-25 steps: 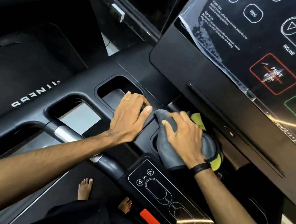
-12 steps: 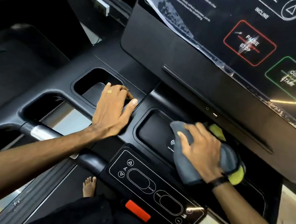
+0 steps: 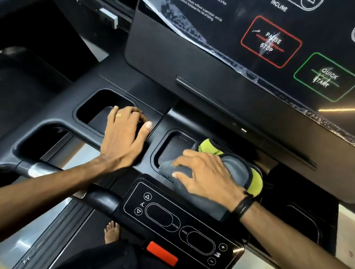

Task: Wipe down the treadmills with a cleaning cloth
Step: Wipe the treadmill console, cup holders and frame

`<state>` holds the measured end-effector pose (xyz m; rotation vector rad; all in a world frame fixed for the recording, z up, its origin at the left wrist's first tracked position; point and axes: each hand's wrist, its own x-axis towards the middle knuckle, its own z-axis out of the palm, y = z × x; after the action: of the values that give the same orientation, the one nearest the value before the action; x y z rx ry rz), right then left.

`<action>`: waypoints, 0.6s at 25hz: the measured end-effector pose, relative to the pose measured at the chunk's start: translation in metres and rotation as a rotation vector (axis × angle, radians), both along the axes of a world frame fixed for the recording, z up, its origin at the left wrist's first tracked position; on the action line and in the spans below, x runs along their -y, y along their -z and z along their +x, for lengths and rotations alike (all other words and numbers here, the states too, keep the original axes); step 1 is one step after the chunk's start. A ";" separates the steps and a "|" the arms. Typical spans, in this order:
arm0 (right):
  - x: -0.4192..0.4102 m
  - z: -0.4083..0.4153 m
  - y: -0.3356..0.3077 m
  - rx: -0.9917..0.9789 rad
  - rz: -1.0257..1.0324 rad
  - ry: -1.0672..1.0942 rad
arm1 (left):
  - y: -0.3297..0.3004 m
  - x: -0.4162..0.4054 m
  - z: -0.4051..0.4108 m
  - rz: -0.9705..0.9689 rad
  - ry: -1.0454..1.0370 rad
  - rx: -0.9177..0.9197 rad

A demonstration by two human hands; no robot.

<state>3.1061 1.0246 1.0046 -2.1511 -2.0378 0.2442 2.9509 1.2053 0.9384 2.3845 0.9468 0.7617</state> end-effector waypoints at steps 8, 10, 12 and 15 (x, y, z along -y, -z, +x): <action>-0.037 -0.008 0.010 0.211 0.129 0.360 | -0.004 0.002 -0.003 0.022 0.015 -0.015; -0.033 -0.003 0.009 0.258 0.152 0.412 | -0.003 0.003 -0.004 0.037 0.013 -0.030; -0.022 0.001 0.011 0.284 0.156 0.417 | -0.004 0.003 -0.004 0.045 0.007 -0.038; 0.014 0.018 0.012 0.291 0.152 0.436 | -0.004 0.003 -0.004 0.053 0.007 -0.058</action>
<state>3.1245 1.0106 0.9929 -2.5717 -1.5813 -0.2860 2.9471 1.2023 0.9428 2.4666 0.9516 0.7277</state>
